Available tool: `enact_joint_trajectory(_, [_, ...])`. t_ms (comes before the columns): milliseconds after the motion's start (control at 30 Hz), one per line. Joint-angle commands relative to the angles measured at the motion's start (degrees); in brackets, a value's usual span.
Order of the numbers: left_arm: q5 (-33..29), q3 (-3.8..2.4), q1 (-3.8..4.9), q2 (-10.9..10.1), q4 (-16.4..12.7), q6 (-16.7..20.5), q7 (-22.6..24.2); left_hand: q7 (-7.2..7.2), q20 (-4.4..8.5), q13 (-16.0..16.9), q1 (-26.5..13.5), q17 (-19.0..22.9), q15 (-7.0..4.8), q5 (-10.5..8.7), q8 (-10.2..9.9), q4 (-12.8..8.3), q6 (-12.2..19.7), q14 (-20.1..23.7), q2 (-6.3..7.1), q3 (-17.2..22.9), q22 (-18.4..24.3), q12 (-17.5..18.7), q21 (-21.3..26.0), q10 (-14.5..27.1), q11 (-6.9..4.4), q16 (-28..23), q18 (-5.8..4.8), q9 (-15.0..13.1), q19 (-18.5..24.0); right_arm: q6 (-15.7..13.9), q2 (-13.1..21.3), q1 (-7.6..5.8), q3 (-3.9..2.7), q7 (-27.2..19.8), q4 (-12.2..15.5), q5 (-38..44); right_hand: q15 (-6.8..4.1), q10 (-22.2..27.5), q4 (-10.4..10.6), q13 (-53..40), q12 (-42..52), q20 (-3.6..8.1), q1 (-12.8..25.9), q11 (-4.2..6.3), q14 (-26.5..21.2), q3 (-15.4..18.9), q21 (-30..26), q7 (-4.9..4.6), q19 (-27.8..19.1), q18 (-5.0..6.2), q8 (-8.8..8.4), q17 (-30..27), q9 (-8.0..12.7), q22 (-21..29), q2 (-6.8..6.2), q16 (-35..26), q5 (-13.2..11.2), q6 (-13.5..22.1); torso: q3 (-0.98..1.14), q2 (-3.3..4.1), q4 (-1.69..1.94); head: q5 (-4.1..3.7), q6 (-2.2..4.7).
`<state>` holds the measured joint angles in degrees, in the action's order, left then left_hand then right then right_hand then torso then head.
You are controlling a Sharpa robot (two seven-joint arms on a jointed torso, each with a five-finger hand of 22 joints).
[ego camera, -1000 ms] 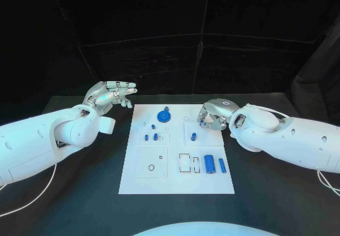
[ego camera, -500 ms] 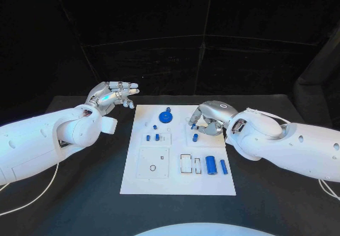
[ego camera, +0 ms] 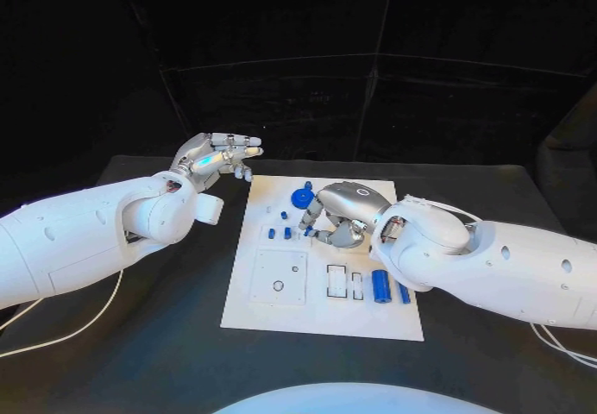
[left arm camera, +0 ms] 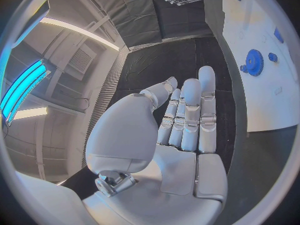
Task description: Assemble the parts on the task board
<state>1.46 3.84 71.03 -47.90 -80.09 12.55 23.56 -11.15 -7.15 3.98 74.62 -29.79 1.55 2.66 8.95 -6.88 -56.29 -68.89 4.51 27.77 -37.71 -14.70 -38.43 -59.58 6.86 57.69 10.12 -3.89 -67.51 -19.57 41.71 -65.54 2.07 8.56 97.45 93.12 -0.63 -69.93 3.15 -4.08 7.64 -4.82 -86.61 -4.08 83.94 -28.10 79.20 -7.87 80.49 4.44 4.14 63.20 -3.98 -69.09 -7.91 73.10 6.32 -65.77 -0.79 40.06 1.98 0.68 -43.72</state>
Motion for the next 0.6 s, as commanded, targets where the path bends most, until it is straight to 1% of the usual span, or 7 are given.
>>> enact_joint_trajectory(33, [-0.24, -0.06, 0.1, 0.25, -0.13, -0.57, 0.35, 0.01, 0.15, -0.07, 0.59, 0.04, -0.02, 0.28, 0.25, -0.28, 0.23, 0.23, -0.14, 0.01, 0.09, -0.35, 0.24, 0.51, 0.03, -0.27, 0.36, 0.05, 0.39, 2.37, -1.43, 1.24, 0.06, -1.35, -1.07, 2.78, -0.35, -0.58, -0.14, -0.07, -0.18, -0.12, 0.56, 0.19, 1.87, -0.55, 0.22, -0.23, 0.33, -0.17, -0.25, -0.01, 0.02, -0.04, 0.19, 0.2, 0.4, -0.14, 0.07, 0.08, -0.02, 0.68, -0.41])
enact_joint_trajectory(67, [-0.24, -0.06, 0.1, 0.3, -0.12, -0.58, 0.33, 0.01, 0.15, -0.07, 0.59, 0.04, -0.02, 0.28, 0.25, -0.28, 0.23, 0.23, -0.14, 0.01, 0.09, -0.35, 0.24, 0.51, 0.03, -0.27, 0.36, 0.05, 0.39, 2.65, -1.83, 1.63, 0.07, -1.41, -1.45, 3.08, -0.34, -0.58, -0.23, -0.08, -0.19, -0.13, 0.6, 0.19, 1.87, -0.64, 0.23, -0.23, 0.34, -0.17, -0.25, -0.02, 0.02, -0.06, 0.19, 0.21, 0.46, -0.13, 0.14, 0.06, -0.14, 0.88, -0.47])
enact_joint_trajectory(167, [-0.24, -0.06, 0.11, 0.41, -0.14, -0.6, 0.25, 0.01, 0.15, -0.07, 0.59, 0.04, -0.02, 0.28, 0.25, -0.28, 0.23, 0.23, -0.14, 0.01, 0.09, -0.35, 0.24, 0.51, 0.03, -0.27, 0.36, 0.05, 0.39, 3.36, -2.56, 2.59, 0.1, -1.48, -2.23, 3.76, -0.34, -0.57, -0.25, -0.08, -0.19, -0.13, 0.62, 0.18, 1.87, -0.66, 0.23, -0.24, 0.34, -0.17, -0.25, 0.02, 0.02, -0.07, 0.19, 0.24, 0.47, -0.13, 0.06, 0.02, -0.09, 1.06, -0.7])
enact_joint_trajectory(300, [-0.23, -0.06, 0.11, 0.5, -0.22, -0.74, 0.18, 0.01, 0.14, -0.07, 0.63, 0.08, -0.02, 0.28, 0.26, -0.35, 0.25, 0.27, -0.11, 0.0, 0.1, -0.38, 0.25, 0.56, 0.04, -0.27, 0.36, 0.04, 0.41, 3.88, -3.25, 3.66, 0.13, -1.49, -3.05, 4.49, -0.33, -0.56, -0.32, -0.08, -0.2, -0.13, 0.71, 0.16, 1.87, -0.7, 0.22, -0.26, 0.32, -0.17, -0.25, 0.02, 0.02, -0.04, 0.15, 0.26, 0.49, -0.11, 0.03, 0.08, -0.03, 1.26, -0.92])
enact_joint_trajectory(367, [-0.23, -0.06, 0.11, 0.51, -0.2, -0.76, 0.18, 0.01, 0.14, -0.07, 0.63, 0.08, -0.02, 0.28, 0.26, -0.35, 0.25, 0.27, -0.11, 0.0, 0.1, -0.38, 0.25, 0.56, 0.04, -0.27, 0.36, 0.04, 0.41, 4.03, -3.56, 3.99, 0.15, -1.49, -3.31, 4.7, -0.33, -0.56, -0.32, -0.08, -0.2, -0.13, 0.71, 0.16, 1.87, -0.7, 0.22, -0.26, 0.32, -0.17, -0.25, 0.02, 0.02, -0.04, 0.15, 0.26, 0.49, -0.11, 0.06, 0.01, -0.11, 1.53, -1.1])
enact_joint_trajectory(467, [-0.23, -0.06, 0.11, 0.55, -0.17, -0.78, 0.17, 0.0, 0.14, -0.08, 0.65, 0.09, -0.01, 0.28, 0.26, -0.36, 0.27, 0.28, -0.1, 0.0, 0.1, -0.39, 0.26, 0.59, 0.05, -0.27, 0.36, 0.04, 0.42, 4.36, -4.0, 4.35, 0.16, -1.42, -3.62, 5.05, -0.33, -0.56, -0.32, -0.08, -0.2, -0.13, 0.71, 0.16, 1.87, -0.7, 0.22, -0.26, 0.32, -0.17, -0.25, 0.02, 0.02, -0.04, 0.15, 0.26, 0.49, -0.11, 0.12, 0.01, -0.04, 1.71, -1.17])
enact_joint_trajectory(600, [-0.23, -0.06, 0.11, 0.64, -0.13, -0.85, 0.15, 0.0, 0.14, -0.08, 0.65, 0.09, -0.01, 0.28, 0.26, -0.36, 0.27, 0.28, -0.1, 0.0, 0.1, -0.39, 0.26, 0.59, 0.05, -0.27, 0.36, 0.04, 0.42, 4.72, -4.53, 4.77, 0.17, -1.24, -4.11, 5.51, -0.32, -0.55, -0.38, -0.08, -0.21, -0.14, 0.83, 0.15, 1.88, -0.75, 0.24, -0.28, 0.33, -0.17, -0.26, 0.09, 0.03, -0.06, 0.13, 0.32, 0.5, -0.09, 0.09, 0.0, -0.02, 1.91, -1.35])
